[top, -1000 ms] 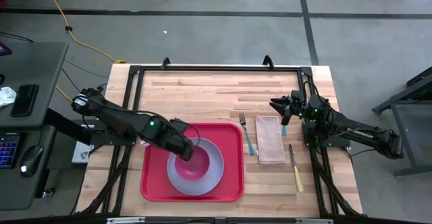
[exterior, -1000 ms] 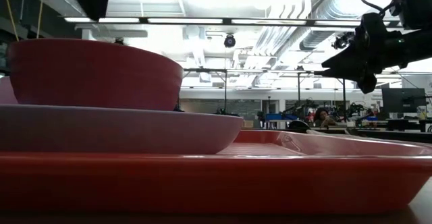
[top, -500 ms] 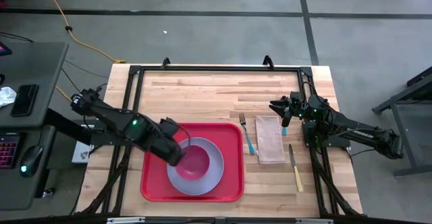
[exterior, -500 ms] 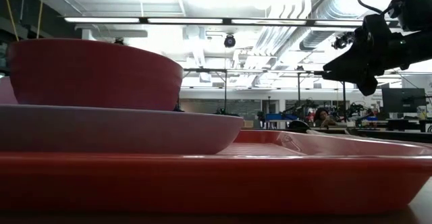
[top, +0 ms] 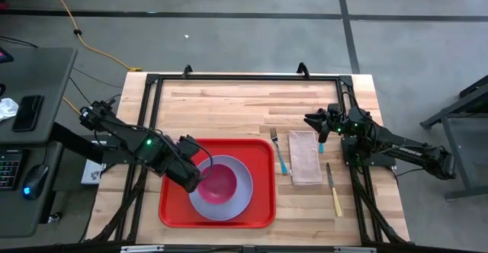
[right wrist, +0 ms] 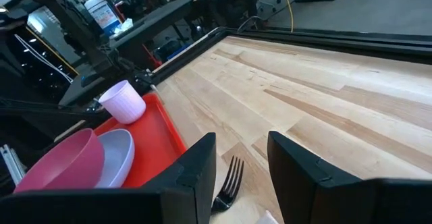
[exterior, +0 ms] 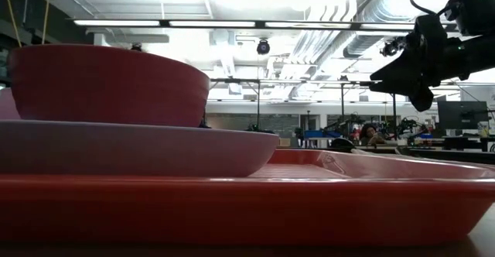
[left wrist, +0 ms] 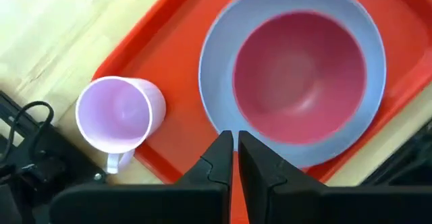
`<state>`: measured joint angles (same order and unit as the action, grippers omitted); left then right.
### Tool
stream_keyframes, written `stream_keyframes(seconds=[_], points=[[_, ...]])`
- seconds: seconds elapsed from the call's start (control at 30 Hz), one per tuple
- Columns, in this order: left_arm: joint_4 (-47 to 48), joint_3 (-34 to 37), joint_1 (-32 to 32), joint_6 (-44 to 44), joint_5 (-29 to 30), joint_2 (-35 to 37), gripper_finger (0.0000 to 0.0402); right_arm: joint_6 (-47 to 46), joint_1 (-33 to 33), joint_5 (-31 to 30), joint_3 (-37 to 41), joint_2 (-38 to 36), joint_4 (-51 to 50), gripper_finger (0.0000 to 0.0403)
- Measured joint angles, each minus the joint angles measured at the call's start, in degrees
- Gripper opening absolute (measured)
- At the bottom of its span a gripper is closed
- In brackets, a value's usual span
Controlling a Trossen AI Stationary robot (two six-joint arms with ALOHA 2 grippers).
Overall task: Set up tray
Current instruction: Put the brown table napkin to the right of the white plate on the red tray
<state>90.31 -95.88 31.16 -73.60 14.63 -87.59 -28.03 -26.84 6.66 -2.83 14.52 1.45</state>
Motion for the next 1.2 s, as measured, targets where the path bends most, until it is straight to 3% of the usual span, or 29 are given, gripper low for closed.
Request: stream_keyframes(seconds=[0.2, 0.5, 0.73, 0.97, 1.2], points=[[-0.31, 0.00, -0.02, -0.14, 0.61, 0.29, 0.0051, 3.25, 0.00, 0.42, 0.00, 0.01, 0.12, 0.0112], [-0.29, 0.03, -0.02, -0.67, 15.41, 8.10, 0.0051, 5.39, 0.00, 5.47, -0.08, 0.07, 1.92, 0.0112], [-0.41, 1.63, -0.05, 2.05, 21.00, 16.06, 0.0053, 8.13, 0.01, 8.93, -0.11, 0.09, 3.35, 0.0112], [-6.53, 13.19, -0.07, 0.75, 21.94, 23.99, 0.0051, 11.50, 0.00, 9.82, -0.11, 0.13, 3.56, 0.0112], [-24.30, 32.61, -0.07, 2.30, 21.09, 35.31, 0.0052, 13.62, -0.01, 12.18, -1.36, 0.39, 2.02, 0.0112]])
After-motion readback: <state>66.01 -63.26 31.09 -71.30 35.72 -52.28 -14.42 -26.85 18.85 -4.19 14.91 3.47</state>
